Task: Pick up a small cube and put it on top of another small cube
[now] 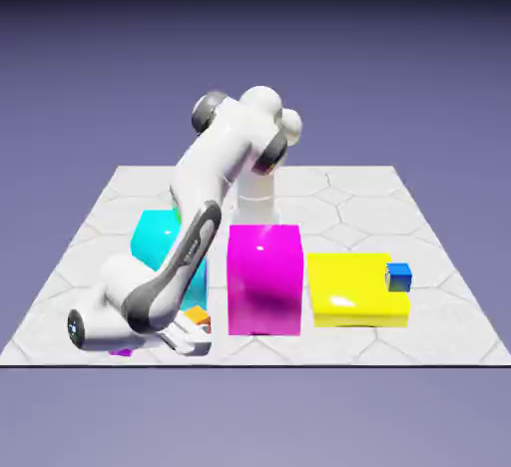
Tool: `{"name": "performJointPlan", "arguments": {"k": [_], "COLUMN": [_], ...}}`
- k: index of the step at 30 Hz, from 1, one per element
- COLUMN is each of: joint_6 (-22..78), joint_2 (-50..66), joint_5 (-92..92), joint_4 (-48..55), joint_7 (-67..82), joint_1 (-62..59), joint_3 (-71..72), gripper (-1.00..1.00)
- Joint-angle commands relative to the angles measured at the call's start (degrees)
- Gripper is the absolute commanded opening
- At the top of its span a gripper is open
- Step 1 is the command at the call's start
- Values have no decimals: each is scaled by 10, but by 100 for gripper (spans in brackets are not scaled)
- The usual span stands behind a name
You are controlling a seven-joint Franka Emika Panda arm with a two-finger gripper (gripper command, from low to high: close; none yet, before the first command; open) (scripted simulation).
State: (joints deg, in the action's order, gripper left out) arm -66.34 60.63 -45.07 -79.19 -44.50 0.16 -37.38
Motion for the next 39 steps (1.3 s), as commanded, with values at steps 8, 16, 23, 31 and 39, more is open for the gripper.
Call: {"name": "performJointPlan", "arguments": {"k": [8, 16, 23, 31, 39], "joint_6": [-16, -16, 20, 9, 13], "joint_2": [-163, -325, -446, -519, -517], "joint_5": [156, 328, 502, 600, 600], "joint_4": [-83, -178, -276, -391, -385], "joint_7": [93, 170, 192, 174, 175], "joint_1": [-9, 1, 50, 87, 87], "joint_3": [18, 44, 81, 101, 101], "gripper": [-100, -100, -100, -100, 100]}}
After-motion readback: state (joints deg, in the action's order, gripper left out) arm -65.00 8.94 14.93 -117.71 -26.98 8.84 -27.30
